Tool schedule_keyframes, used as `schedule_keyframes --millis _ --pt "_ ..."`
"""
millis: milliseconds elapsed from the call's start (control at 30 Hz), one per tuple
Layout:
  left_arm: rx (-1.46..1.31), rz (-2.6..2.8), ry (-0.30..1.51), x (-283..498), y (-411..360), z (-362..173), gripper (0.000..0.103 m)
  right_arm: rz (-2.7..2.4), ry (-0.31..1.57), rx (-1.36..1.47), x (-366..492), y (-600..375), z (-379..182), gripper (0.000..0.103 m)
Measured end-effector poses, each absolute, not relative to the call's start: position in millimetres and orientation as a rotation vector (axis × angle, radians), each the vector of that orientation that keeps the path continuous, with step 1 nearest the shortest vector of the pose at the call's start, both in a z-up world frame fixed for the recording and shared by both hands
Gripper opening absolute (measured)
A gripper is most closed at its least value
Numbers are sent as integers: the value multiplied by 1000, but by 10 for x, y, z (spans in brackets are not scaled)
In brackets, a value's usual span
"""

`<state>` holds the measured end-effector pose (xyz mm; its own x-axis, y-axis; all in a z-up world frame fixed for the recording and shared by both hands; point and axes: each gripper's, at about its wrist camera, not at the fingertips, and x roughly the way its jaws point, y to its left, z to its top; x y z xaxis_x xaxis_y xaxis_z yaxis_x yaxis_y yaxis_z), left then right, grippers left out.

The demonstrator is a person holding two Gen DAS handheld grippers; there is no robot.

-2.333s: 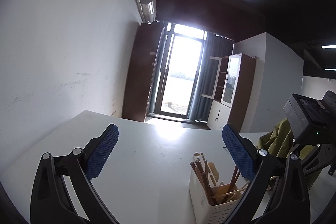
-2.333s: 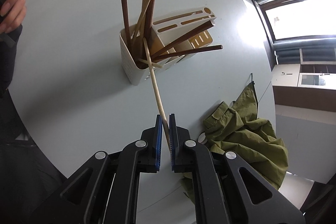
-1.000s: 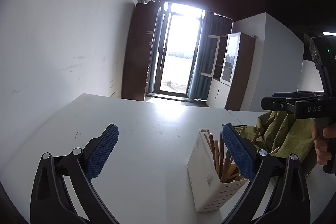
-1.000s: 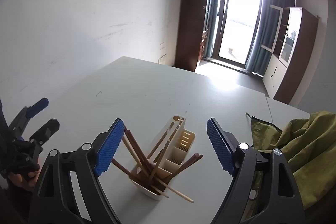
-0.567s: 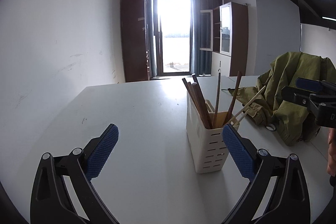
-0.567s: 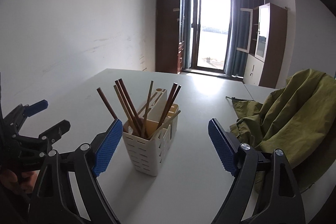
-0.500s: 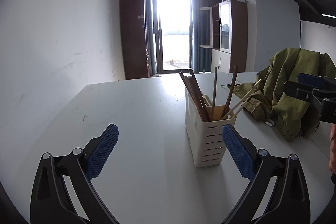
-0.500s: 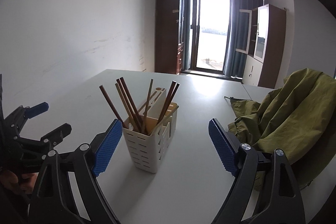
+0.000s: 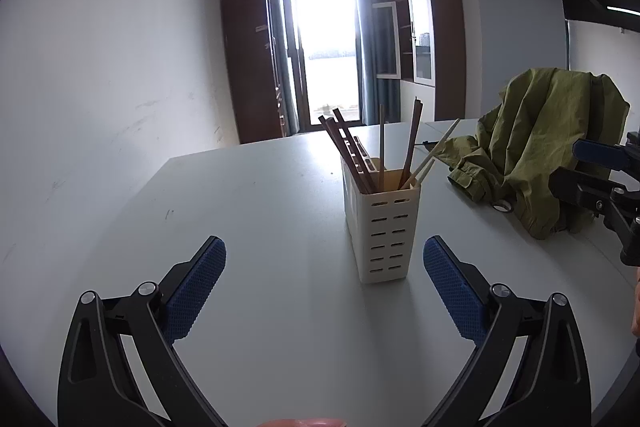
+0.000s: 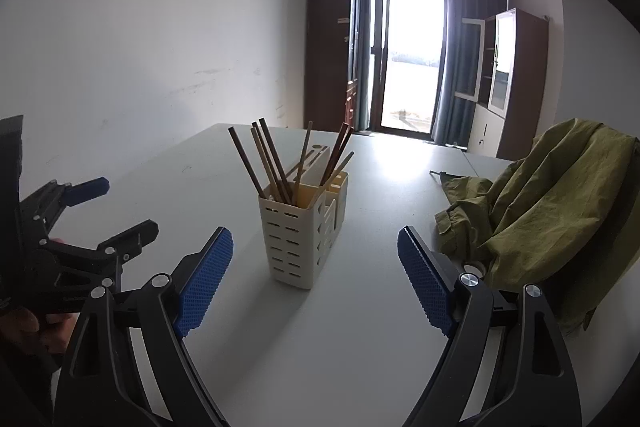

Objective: Organize utensils

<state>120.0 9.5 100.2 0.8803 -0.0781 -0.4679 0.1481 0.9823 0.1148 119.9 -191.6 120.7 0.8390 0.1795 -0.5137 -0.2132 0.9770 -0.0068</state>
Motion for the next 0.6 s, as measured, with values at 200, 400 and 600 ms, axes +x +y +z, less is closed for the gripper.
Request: schedule_keyframes --millis 200,400,600 --pt "161 -116 483 1171 53 993 97 195 548 -40 1162 -1947 1121 85" --pt "178 -121 487 1170 -33 972 97 189 547 -46 1128 -1950 1098 85" --pt "193 -124 492 1161 -70 954 97 190 546 -36 1136 -1980 1068 85"
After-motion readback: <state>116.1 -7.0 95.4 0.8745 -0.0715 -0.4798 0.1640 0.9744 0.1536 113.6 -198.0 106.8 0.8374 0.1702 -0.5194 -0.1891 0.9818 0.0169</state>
